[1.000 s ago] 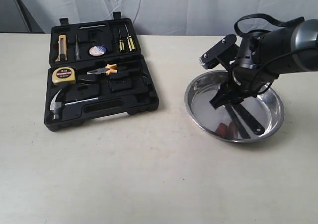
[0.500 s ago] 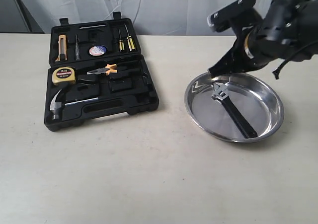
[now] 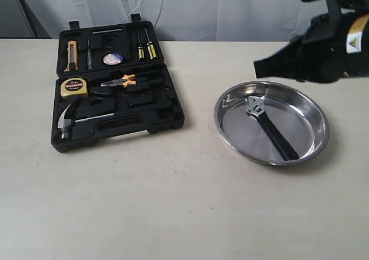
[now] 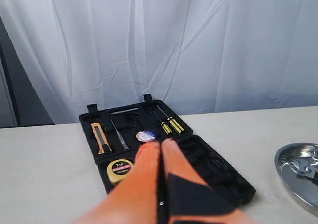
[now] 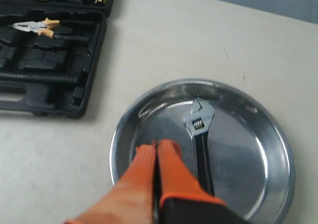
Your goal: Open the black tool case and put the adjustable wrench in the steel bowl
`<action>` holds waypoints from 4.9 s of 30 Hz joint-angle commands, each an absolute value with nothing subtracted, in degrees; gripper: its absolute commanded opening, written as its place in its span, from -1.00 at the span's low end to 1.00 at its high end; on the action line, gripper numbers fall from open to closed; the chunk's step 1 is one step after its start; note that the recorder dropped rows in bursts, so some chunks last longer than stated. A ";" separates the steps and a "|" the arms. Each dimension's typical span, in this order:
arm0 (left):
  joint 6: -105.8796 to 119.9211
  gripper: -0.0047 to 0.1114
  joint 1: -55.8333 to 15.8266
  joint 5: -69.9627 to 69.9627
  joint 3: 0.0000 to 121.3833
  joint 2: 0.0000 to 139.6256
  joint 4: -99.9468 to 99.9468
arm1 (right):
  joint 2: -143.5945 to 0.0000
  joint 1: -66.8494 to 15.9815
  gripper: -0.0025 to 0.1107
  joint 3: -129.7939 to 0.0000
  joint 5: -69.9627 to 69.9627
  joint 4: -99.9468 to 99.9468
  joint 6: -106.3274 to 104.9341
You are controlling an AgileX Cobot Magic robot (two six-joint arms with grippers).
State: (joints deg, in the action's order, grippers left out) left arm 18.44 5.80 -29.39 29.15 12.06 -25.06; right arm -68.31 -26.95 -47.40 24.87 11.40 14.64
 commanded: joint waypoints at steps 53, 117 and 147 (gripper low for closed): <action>1.64 -0.92 5.57 -19.25 5.10 0.00 -10.78 | -53.54 -26.76 -0.97 -33.42 20.60 9.77 13.62; -2.45 -0.92 5.57 -18.81 0.00 0.00 -10.35 | -5.62 1.67 -0.97 -0.47 15.22 4.89 9.26; -2.45 -0.92 5.57 -18.81 0.00 0.00 -10.35 | -3.16 1.67 -0.97 0.00 17.19 -1.70 -0.38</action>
State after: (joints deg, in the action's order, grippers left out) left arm -2.13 5.80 -19.55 0.27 0.35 -10.51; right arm -3.40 1.39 -0.26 17.40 -1.61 0.00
